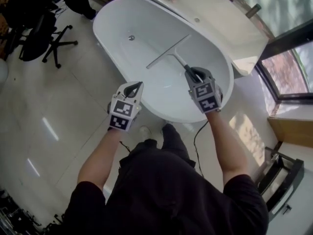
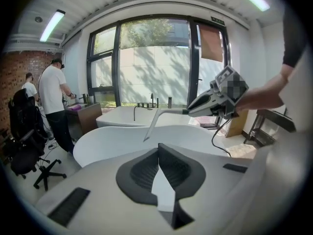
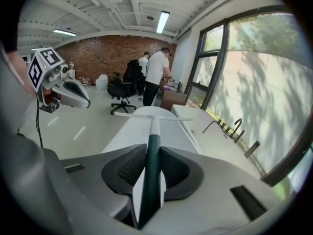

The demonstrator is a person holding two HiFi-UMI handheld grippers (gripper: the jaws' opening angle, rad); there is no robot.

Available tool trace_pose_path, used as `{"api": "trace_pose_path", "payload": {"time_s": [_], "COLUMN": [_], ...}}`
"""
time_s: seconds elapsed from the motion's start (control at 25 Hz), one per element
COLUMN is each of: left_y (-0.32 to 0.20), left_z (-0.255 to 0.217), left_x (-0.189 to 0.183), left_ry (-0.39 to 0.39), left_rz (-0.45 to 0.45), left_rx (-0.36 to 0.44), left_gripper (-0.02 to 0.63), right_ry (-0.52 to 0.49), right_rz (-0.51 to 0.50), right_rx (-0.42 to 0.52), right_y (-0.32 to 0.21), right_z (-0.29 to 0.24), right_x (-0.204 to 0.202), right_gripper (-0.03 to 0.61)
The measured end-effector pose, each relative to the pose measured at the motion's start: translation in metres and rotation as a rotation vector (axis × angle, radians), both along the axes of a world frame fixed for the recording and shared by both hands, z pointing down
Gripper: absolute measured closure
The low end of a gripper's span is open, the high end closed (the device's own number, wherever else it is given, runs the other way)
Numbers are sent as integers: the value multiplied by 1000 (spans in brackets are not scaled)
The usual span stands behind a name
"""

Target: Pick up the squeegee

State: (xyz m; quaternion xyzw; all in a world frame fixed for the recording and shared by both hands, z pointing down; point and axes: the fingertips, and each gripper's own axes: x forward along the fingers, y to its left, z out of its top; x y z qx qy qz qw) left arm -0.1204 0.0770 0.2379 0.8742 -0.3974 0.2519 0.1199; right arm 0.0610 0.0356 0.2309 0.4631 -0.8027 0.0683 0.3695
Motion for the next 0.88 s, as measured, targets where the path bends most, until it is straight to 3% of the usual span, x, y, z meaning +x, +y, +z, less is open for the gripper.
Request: {"api": "trace_pose_path", "payload": {"time_s": [0.28,0.48,0.72,0.88], "left_y": [89,119,113,111], "left_z": [-19,-28,-50,-70], "left_x": [-23,-28,-31,-40], "left_ry": [-50,-64,-59,-39], "left_rz": [45,64,132,147], "left_rx": [6,43,108,140], "left_gripper": [611,611,611,611], "right_ry": [-58,-85,-98,-111], "right_rz": [-12,-41,0,69], "right_rx": [195,314,408,393], "right_y": [65,96,123,141], "right_z": [-138,-209,-240,-232], "right_x": [5,6,-4,-12], "right_gripper": [479,479,479,479]}}
